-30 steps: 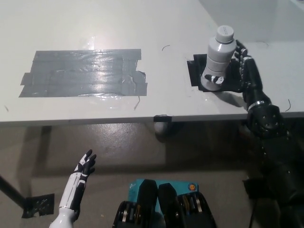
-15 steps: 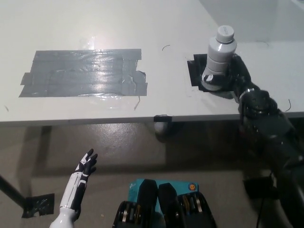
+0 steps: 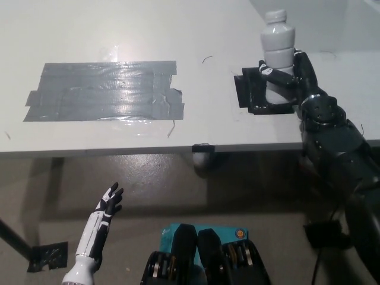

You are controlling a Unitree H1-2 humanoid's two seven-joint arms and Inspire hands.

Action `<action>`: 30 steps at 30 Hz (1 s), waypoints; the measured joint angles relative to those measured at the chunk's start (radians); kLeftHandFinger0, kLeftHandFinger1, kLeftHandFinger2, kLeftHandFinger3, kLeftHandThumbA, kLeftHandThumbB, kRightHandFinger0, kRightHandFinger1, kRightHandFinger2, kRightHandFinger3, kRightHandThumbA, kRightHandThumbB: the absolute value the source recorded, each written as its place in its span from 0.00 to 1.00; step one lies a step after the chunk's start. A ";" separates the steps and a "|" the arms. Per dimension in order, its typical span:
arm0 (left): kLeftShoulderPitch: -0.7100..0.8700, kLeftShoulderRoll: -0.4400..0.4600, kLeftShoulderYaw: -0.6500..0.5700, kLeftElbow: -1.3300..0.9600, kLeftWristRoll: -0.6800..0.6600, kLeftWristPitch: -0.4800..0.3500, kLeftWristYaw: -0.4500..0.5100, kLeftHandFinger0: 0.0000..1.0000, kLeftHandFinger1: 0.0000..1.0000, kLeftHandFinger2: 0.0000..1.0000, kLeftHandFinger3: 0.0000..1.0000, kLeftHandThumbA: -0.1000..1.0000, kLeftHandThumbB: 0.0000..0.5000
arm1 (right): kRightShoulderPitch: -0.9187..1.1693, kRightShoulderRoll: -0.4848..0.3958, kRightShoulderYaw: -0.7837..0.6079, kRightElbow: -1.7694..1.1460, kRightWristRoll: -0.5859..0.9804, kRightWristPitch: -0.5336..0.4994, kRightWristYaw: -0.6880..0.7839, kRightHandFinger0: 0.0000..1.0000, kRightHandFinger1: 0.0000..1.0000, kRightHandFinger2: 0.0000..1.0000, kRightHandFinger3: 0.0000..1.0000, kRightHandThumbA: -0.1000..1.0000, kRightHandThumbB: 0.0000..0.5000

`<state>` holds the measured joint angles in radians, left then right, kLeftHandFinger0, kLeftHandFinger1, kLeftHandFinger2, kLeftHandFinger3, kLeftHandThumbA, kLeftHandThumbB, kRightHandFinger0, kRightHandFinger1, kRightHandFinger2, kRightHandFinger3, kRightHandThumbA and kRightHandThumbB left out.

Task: A white bottle is kept in the middle of the desk infront of the robot and the robot picks it up with its right hand and passes it to a person

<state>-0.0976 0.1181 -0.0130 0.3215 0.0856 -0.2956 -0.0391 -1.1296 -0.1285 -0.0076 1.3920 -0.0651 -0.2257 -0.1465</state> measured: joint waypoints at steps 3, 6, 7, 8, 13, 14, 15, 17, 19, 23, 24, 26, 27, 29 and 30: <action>0.000 0.001 0.000 0.002 0.000 0.000 0.000 1.00 1.00 1.00 1.00 1.00 0.23 | 0.016 0.000 0.003 0.000 0.001 -0.004 -0.008 0.05 0.49 0.85 0.86 0.00 0.39; 0.000 0.004 0.000 0.003 -0.003 0.000 -0.002 1.00 1.00 1.00 1.00 1.00 0.21 | 0.039 0.000 0.005 -0.001 0.001 -0.010 -0.010 0.06 0.51 0.88 0.89 0.00 0.35; 0.000 0.005 0.000 0.004 -0.005 0.000 -0.003 1.00 1.00 1.00 1.00 1.00 0.17 | 0.044 0.000 0.008 -0.004 0.001 -0.018 -0.012 0.07 0.53 0.89 0.90 0.00 0.34; -0.001 0.006 0.000 0.004 -0.007 0.000 -0.004 1.00 1.00 1.00 1.00 1.00 0.19 | 0.044 -0.001 0.011 -0.004 0.001 -0.023 -0.013 0.11 0.53 0.87 0.91 0.00 0.34; -0.004 0.005 -0.001 0.004 -0.008 0.000 -0.007 1.00 1.00 1.00 1.00 1.00 0.17 | 0.046 0.001 0.046 -0.021 -0.011 -0.033 -0.010 0.09 0.54 0.89 0.87 0.00 0.33; -0.004 0.005 -0.001 0.004 -0.008 0.000 -0.007 1.00 1.00 1.00 1.00 1.00 0.16 | 0.046 0.002 0.055 -0.028 -0.015 -0.034 -0.009 0.11 0.56 0.90 0.87 0.00 0.33; -0.005 0.005 -0.001 0.004 -0.008 0.000 -0.008 1.00 1.00 1.00 1.00 1.00 0.16 | 0.046 0.005 0.065 -0.036 -0.020 -0.035 -0.008 0.13 0.56 0.90 0.87 0.00 0.33; -0.007 0.005 -0.002 0.004 -0.007 0.000 -0.008 1.00 1.00 1.00 1.00 1.00 0.19 | 0.046 0.010 0.081 -0.046 -0.027 -0.036 -0.008 0.09 0.53 0.87 0.78 0.00 0.33; -0.010 0.005 -0.004 0.004 -0.007 0.000 -0.008 1.00 1.00 1.00 1.00 0.99 0.21 | 0.046 0.024 0.099 -0.058 -0.038 -0.036 -0.008 0.09 0.54 0.88 0.79 0.00 0.33; -0.012 0.006 -0.007 0.004 -0.007 0.000 -0.008 1.00 1.00 1.00 1.00 0.97 0.22 | 0.043 0.059 0.111 -0.059 -0.043 -0.033 -0.011 0.08 0.56 0.94 0.85 0.00 0.35; -0.012 0.006 -0.008 0.004 -0.007 0.000 -0.008 1.00 1.00 1.00 1.00 0.98 0.22 | 0.042 0.067 0.110 -0.059 -0.043 -0.032 -0.011 0.08 0.57 0.94 0.86 0.00 0.36; -0.012 0.006 -0.009 0.004 -0.006 0.000 -0.008 1.00 1.00 1.00 1.00 0.98 0.24 | 0.040 0.082 0.111 -0.058 -0.043 -0.032 -0.011 0.07 0.56 0.93 0.86 0.00 0.36; -0.012 0.006 -0.010 0.004 -0.006 0.000 -0.008 1.00 1.00 1.00 1.00 0.98 0.23 | 0.038 0.088 0.111 -0.058 -0.042 -0.031 -0.011 0.08 0.56 0.94 0.87 0.00 0.35; -0.012 0.006 -0.010 0.004 -0.006 0.000 -0.008 1.00 1.00 1.00 1.00 0.95 0.22 | 0.034 0.101 0.110 -0.057 -0.042 -0.027 -0.011 0.08 0.56 0.94 0.88 0.00 0.34; -0.012 0.006 -0.010 0.004 -0.006 0.001 -0.008 1.00 1.00 1.00 1.00 0.95 0.23 | 0.032 0.103 0.109 -0.057 -0.042 -0.026 -0.011 0.08 0.56 0.94 0.87 0.00 0.33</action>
<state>-0.1099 0.1238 -0.0232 0.3253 0.0793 -0.2949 -0.0468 -1.0977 -0.0253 0.1017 1.3350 -0.1068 -0.2517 -0.1573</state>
